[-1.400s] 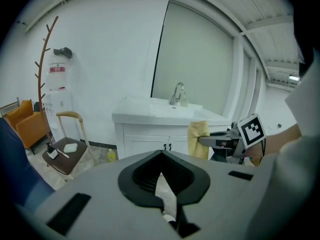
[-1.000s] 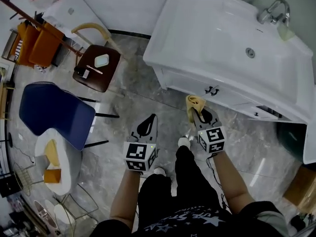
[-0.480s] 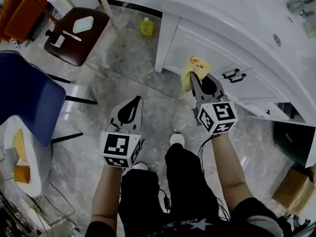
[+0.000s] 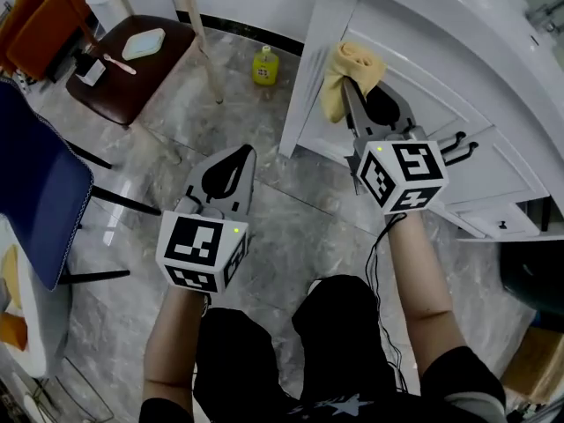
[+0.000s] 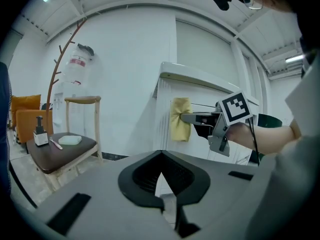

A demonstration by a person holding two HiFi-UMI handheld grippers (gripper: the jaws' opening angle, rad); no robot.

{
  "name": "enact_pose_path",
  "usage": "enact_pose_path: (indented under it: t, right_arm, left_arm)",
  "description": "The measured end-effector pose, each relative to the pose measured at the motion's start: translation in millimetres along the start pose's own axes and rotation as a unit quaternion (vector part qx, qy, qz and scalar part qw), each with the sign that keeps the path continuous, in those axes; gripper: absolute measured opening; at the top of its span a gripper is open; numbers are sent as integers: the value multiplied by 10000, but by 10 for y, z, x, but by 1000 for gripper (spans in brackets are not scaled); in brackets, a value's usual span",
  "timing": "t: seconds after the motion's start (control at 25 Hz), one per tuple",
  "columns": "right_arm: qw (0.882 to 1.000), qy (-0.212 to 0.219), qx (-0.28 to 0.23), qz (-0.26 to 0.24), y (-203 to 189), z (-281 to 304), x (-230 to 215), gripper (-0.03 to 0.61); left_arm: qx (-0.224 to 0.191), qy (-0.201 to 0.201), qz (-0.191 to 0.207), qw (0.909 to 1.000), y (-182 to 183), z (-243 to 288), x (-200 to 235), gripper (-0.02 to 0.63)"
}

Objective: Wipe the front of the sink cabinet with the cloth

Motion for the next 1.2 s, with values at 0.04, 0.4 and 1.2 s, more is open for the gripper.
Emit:
enact_pose_path:
  t: [0.04, 0.4, 1.2]
  right_arm:
    - [10000, -60, -25, 0, -18, 43, -14, 64]
    - [9979, -596, -244, 96, -114, -1, -160, 64]
    - [9666, -2547, 64, 285, -222, -1307, -1145, 64]
  left_arm:
    - [-71, 0, 8, 10000, -46, 32, 14, 15]
    - [-416, 113, 274, 9987, -373, 80, 73, 15]
    - [-721, -946, 603, 9911, -60, 460, -735, 15]
Point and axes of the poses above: the fingertips, and each gripper's own axes: z forward along the fingers, x to its left, y out of its top, the point moved 6 cm from there along -z, backward along the fingers, and after that the axes turned 2 degrees about x, right-handed, at the moved point
